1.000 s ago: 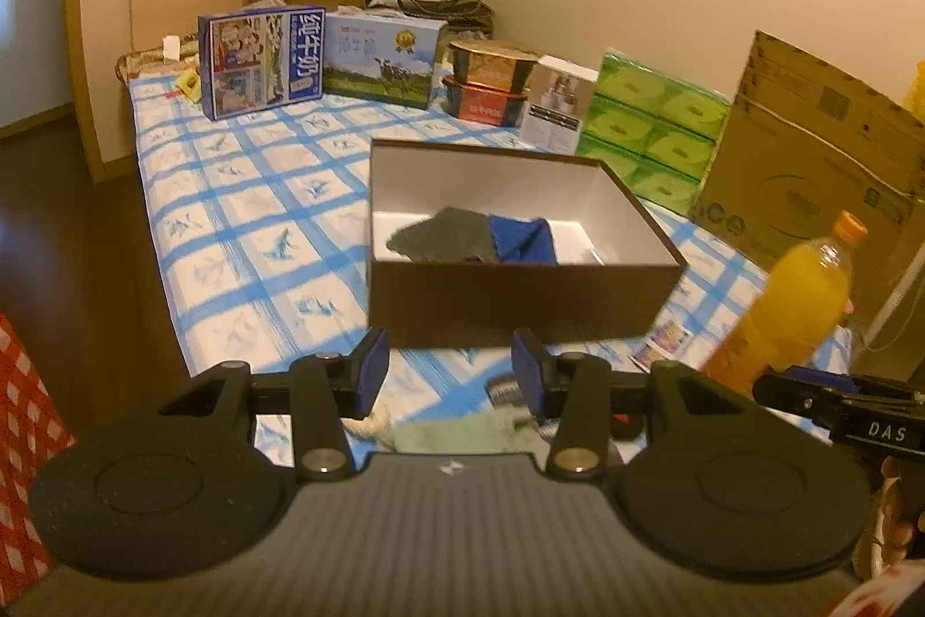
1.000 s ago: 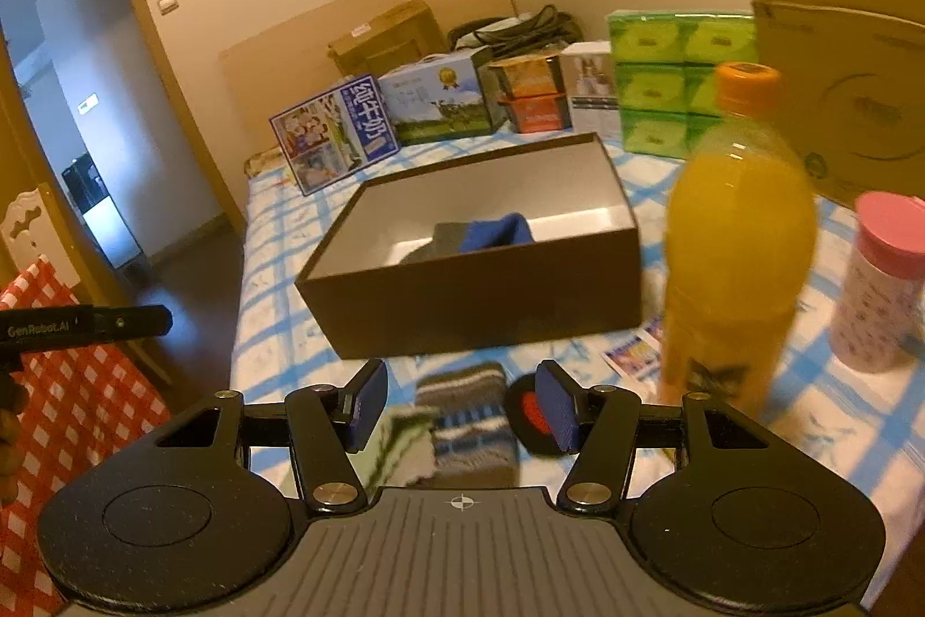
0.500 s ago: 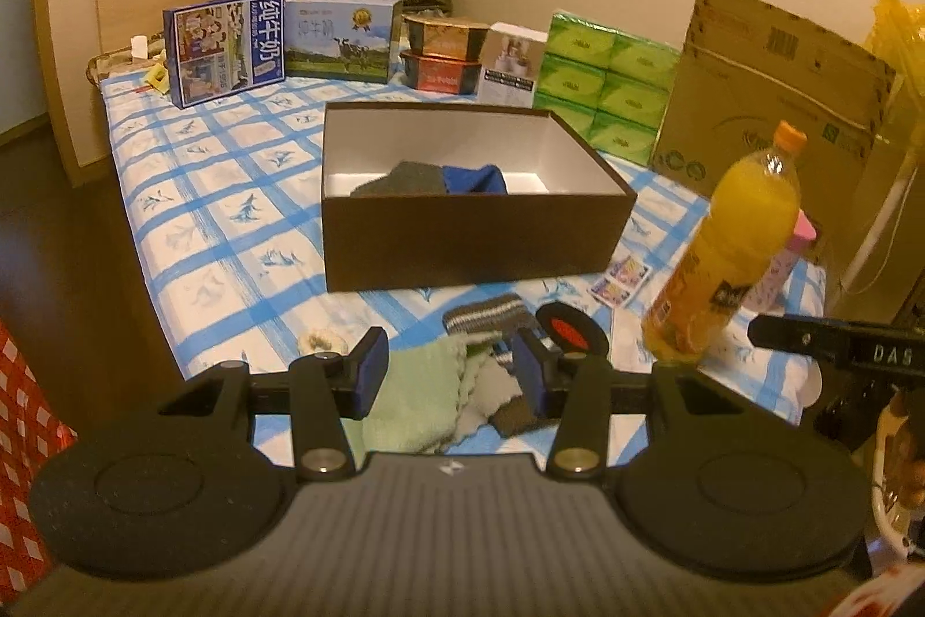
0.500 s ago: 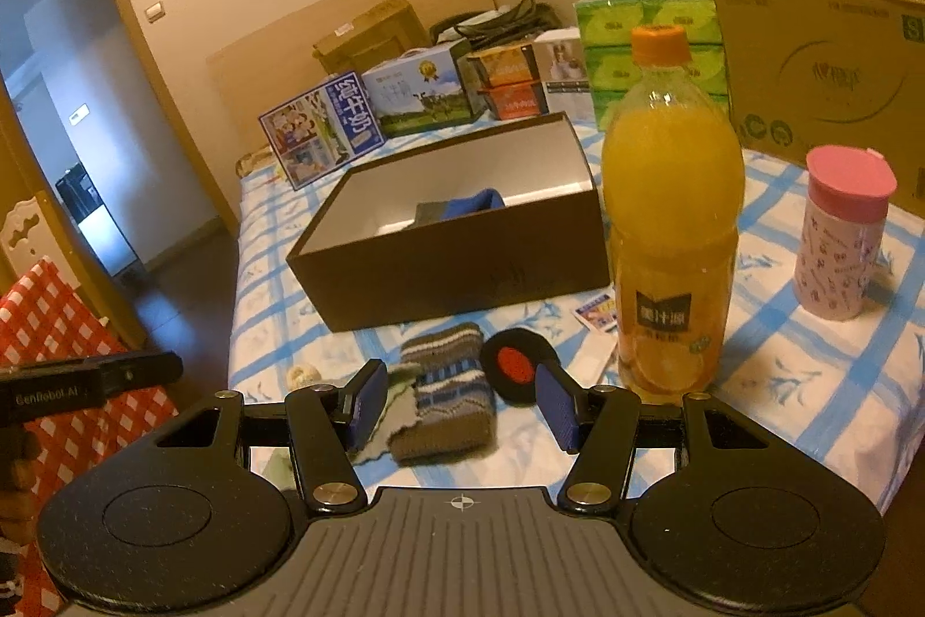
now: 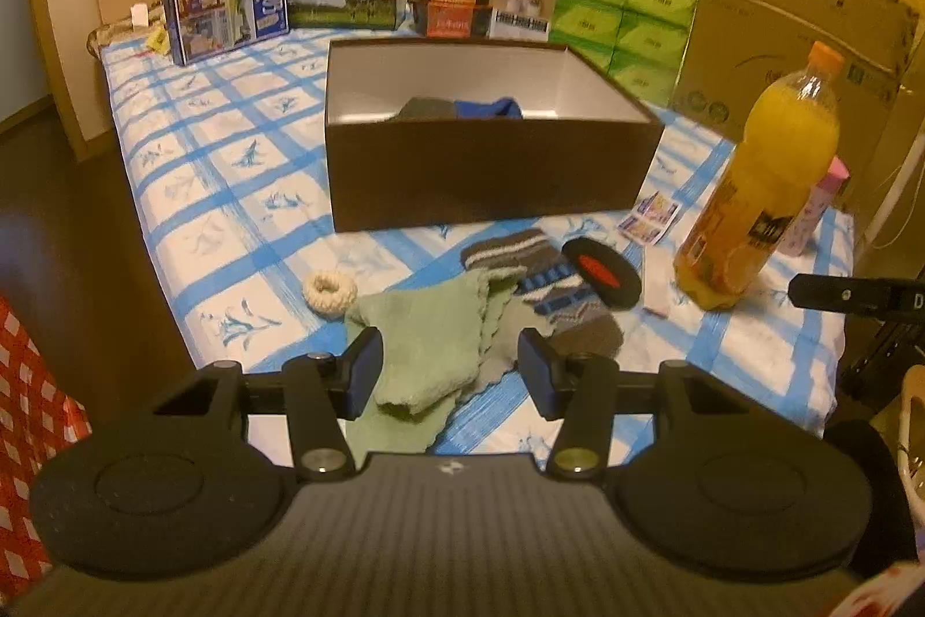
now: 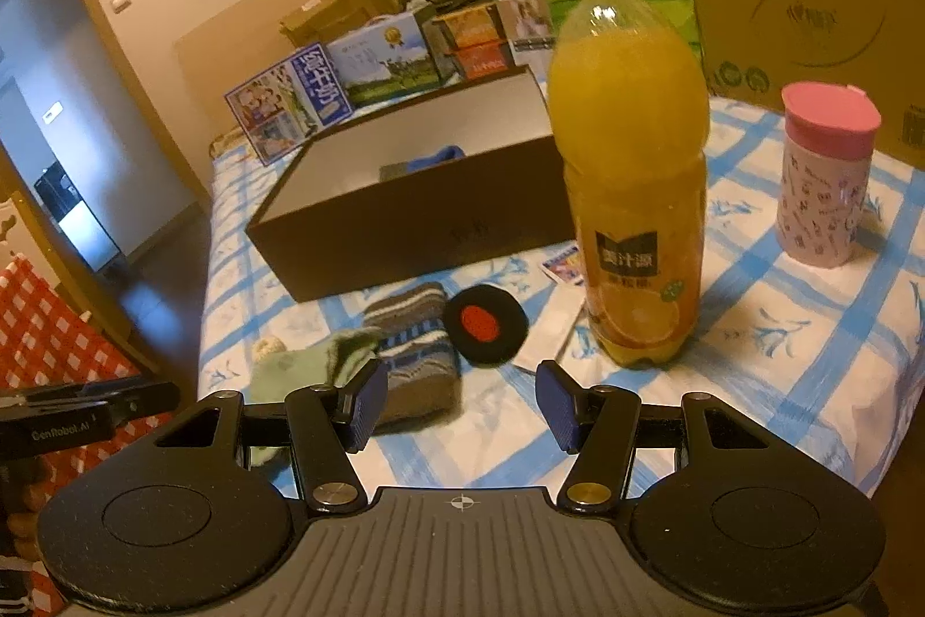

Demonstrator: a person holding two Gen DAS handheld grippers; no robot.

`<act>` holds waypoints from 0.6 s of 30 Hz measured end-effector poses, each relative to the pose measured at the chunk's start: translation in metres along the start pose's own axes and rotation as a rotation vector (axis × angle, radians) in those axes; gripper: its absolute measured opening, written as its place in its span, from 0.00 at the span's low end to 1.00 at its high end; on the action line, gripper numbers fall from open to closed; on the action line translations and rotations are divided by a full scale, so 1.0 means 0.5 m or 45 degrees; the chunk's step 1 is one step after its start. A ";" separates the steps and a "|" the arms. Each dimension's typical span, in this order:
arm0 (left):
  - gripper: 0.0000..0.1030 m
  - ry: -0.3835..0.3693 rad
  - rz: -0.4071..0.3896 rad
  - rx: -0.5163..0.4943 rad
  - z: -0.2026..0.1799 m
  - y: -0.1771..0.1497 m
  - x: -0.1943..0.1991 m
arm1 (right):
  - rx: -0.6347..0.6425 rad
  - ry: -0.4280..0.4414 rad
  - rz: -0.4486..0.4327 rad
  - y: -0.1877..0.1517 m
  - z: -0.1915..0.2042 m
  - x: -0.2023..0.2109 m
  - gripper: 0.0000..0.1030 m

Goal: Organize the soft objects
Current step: 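Move both tools back toward the striped sock and red-black disc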

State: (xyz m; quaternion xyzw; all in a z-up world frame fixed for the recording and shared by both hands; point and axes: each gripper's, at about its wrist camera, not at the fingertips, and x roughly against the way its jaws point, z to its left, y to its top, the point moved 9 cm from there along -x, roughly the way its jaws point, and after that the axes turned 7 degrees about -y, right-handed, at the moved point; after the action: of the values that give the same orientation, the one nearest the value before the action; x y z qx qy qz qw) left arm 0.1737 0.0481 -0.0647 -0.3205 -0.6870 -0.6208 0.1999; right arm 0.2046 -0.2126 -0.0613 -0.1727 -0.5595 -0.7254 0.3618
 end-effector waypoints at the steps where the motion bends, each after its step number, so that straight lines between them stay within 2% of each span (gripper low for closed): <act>1: 0.50 0.001 0.010 0.003 0.002 -0.004 -0.006 | -0.004 -0.004 0.008 -0.002 -0.003 -0.005 0.55; 3: 0.55 0.000 0.029 0.012 0.006 -0.010 -0.020 | -0.012 -0.007 0.023 -0.006 -0.008 -0.014 0.55; 18: 0.60 0.031 0.140 0.099 0.069 -0.034 -0.135 | -0.055 -0.056 0.114 -0.025 -0.045 -0.073 0.55</act>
State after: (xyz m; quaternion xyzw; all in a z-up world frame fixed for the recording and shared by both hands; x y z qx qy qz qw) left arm 0.2148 0.0686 -0.1276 -0.3422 -0.6895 -0.5856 0.2541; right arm 0.2239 -0.2199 -0.1008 -0.2212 -0.5434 -0.7163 0.3777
